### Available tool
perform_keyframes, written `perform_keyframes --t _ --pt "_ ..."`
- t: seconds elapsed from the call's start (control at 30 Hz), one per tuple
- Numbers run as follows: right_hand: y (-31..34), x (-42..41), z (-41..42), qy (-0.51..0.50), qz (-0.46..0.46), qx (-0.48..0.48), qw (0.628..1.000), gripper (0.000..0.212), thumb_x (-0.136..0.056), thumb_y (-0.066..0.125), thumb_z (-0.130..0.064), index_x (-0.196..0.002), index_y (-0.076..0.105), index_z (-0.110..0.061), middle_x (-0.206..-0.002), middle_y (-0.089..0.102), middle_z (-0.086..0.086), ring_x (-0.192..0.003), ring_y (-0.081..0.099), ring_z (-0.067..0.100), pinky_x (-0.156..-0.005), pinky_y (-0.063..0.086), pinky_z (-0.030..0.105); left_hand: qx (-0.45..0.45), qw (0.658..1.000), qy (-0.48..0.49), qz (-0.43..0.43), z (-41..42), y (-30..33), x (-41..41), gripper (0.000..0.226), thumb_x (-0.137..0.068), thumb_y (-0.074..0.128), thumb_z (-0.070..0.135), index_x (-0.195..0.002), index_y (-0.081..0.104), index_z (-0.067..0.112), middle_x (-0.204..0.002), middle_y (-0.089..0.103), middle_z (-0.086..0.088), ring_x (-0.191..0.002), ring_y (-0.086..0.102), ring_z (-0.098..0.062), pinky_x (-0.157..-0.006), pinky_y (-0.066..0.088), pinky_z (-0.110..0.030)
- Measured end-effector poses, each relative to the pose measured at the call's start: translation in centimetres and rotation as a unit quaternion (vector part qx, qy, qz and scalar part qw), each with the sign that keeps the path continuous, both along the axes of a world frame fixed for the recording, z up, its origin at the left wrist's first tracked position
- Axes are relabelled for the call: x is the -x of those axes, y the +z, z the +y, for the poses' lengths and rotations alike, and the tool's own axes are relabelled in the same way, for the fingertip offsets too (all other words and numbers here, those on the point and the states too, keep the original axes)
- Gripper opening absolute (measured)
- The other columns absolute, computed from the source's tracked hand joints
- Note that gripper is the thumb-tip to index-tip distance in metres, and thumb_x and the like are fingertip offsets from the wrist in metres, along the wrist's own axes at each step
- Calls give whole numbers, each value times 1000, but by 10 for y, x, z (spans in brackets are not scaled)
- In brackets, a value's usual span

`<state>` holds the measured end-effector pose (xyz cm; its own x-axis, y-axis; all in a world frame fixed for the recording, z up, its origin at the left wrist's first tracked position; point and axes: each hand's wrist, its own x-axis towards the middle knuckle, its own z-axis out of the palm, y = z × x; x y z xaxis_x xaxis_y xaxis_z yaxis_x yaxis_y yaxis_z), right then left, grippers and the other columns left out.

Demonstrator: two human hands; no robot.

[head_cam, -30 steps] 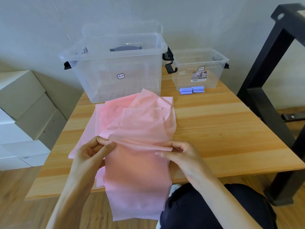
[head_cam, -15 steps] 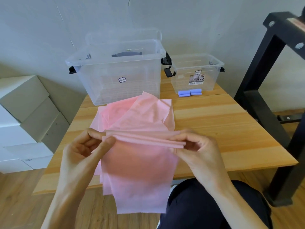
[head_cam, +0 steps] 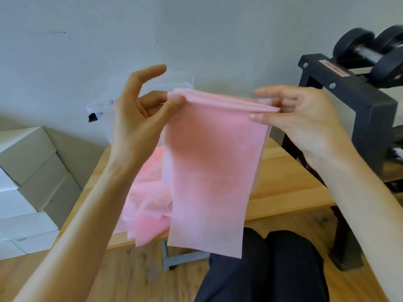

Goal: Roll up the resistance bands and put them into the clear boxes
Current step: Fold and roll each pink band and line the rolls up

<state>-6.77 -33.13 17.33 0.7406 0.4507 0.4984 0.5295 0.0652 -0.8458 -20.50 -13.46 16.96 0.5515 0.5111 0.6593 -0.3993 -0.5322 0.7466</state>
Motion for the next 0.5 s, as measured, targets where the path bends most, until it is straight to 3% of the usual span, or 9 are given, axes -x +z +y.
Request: perform_keyframes --t 0.13,0.2,0.27,0.3,0.43,0.5 --pt "13 -8 -18 -64 -54 55 995 16 -75 83 -13 -89 76 -16 -80 66 -6 -65 57 -3 -66 46 10 -97 993 23 64 -6 23 -12 34 -89 73 18 -121 66 23 -86 75 6 -82 72 -2 -85 55 -20" --pt "16 -10 -27 -92 -67 65 991 12 -76 83 -17 -85 75 -17 -89 64 -8 -76 57 -2 -78 47 14 -142 984 38 103 -10 33 -14 21 -88 74 21 -109 72 23 -85 74 9 -77 71 1 -81 57 -19" --pt "19 -11 -38 -87 -60 72 992 11 -79 81 -18 -87 75 -16 -100 68 -4 -96 63 8 -98 48 31 -176 975 41 129 -15 40 -15 11 -87 75 22 -97 75 22 -81 74 10 -73 71 0 -78 57 -20" --pt "20 -10 -43 -76 -52 73 993 9 -81 79 -17 -88 74 -14 -99 71 -1 -99 65 14 -100 49 38 -191 971 40 138 -18 43 -14 8 -86 76 23 -93 75 21 -79 74 10 -72 72 -1 -76 58 -20" --pt "23 -9 -64 -46 -47 55 996 5 -85 74 -9 -89 72 -13 -84 74 -4 -86 71 12 -84 58 34 -237 960 38 148 -30 50 -16 8 -85 76 30 -81 71 26 -75 70 15 -68 67 3 -63 46 -8" --pt "26 -13 -72 -40 -46 39 997 7 -86 73 -8 -93 72 -9 -84 74 -4 -85 72 12 -78 60 31 -200 969 -10 145 -33 53 -21 11 -85 76 25 -80 67 22 -80 70 11 -75 67 0 -72 51 -11"
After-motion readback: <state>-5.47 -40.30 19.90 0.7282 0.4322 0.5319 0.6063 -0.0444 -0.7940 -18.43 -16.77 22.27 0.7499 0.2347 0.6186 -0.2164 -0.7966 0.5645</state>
